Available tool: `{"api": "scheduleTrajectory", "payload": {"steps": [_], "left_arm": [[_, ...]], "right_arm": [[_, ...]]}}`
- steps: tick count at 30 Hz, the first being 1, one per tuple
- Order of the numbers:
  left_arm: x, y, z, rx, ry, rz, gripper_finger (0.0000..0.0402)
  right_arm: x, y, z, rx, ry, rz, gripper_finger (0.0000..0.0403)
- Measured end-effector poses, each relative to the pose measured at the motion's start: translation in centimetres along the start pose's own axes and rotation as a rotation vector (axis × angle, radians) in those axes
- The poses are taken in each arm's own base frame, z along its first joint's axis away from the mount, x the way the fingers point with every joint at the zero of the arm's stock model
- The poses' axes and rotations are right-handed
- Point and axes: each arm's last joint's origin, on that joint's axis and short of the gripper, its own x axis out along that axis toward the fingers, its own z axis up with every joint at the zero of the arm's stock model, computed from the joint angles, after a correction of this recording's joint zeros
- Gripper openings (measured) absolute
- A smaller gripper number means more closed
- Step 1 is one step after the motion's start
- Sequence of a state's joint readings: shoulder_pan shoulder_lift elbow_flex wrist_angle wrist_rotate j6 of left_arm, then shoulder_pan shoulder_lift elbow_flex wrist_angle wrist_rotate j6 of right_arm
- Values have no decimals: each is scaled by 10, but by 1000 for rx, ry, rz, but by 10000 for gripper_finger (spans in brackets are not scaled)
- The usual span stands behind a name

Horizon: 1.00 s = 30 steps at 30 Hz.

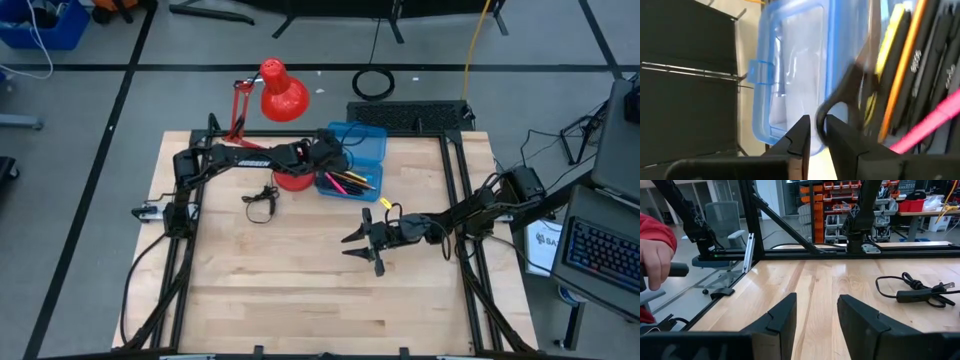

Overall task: Pick & place school supplies into a supply box
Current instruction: Put the black pen into the blue supply box, then return to Home Position

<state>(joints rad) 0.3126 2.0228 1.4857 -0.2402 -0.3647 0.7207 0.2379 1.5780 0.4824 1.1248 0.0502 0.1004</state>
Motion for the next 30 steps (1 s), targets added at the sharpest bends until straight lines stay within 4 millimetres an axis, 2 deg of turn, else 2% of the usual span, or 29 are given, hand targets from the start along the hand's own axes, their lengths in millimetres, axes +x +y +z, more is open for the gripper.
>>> {"api": "scheduleTrajectory", "payload": {"steps": [5, 15, 22, 26, 30], "left_arm": [[0, 1, 2, -29, -29, -5, 79], [0, 1, 2, -36, -32, -3, 80], [0, 1, 2, -144, -28, -2, 81], [-10, 6, 2, -163, -20, -8, 78], [-37, 20, 4, -212, -69, -41, 41]], "right_arm": [[0, 0, 0, 0, 0, 0, 130], [0, 0, -1, 0, 9, -1, 130], [0, 0, -1, 0, 8, -1, 130], [0, 0, -1, -2, 8, -1, 130], [0, -1, -1, -12, 8, -3, 130]]}}
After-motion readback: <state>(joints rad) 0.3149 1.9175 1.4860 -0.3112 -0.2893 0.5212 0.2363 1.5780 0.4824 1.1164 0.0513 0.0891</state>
